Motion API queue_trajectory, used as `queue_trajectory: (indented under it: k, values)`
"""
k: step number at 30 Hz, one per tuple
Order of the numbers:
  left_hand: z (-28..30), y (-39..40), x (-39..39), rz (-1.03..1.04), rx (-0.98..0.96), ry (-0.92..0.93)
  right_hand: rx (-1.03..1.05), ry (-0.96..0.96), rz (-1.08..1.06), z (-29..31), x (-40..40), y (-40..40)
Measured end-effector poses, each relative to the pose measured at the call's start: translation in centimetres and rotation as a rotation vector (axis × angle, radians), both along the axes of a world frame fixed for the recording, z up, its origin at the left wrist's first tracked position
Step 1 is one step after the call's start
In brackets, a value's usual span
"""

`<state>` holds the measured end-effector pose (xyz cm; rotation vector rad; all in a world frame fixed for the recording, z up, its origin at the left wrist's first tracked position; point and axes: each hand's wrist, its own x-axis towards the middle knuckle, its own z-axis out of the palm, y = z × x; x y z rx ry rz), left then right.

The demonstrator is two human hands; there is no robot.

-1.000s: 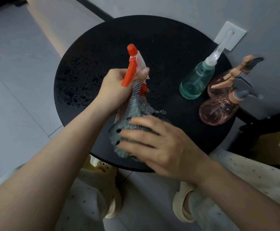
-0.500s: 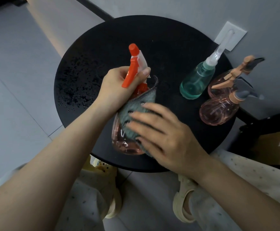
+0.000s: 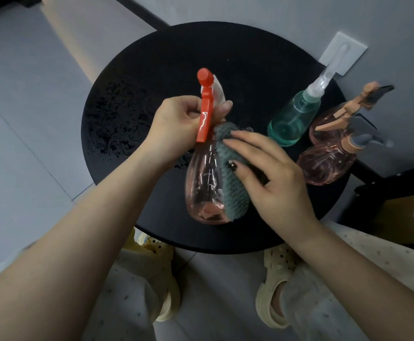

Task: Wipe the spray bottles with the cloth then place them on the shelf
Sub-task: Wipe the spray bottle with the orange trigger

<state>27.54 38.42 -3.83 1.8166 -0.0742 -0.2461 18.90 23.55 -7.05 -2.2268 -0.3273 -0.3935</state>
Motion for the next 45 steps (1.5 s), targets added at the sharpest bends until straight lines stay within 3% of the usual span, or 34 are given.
queue_trajectory:
  k: [3,11,15,22,26,34,38,45]
  values:
    - [0.1,0.0,-0.1,0.005,-0.002,0.014,-0.049,-0.035,0.027,0.1,-0.2,0.3]
    - [0.1,0.4,0.0,0.107,0.084,-0.023,-0.566,-0.368,0.416,-1.2,-1.6,1.3]
    - [0.3,0.3,0.1,0.095,0.054,-0.013,-0.552,-0.353,0.443,-0.8,-1.4,1.0]
    - [0.1,0.2,0.0,0.019,-0.009,0.074,-0.153,-0.126,0.131,0.4,-0.7,0.6]
    - [0.1,0.5,0.2,0.019,-0.082,0.142,-0.3,-0.172,0.131,0.4,-0.6,0.6]
    - [0.1,1.2,0.3,0.048,-0.137,0.202,-0.593,-0.394,0.529,-0.4,-1.6,1.0]
    - [0.0,0.9,0.5,0.068,-0.141,0.204,-0.517,-0.337,0.46,0.2,-1.2,0.6]
    - [-0.1,0.5,0.1,-0.01,-0.13,0.205,0.021,0.095,0.157,0.6,-0.7,0.5]
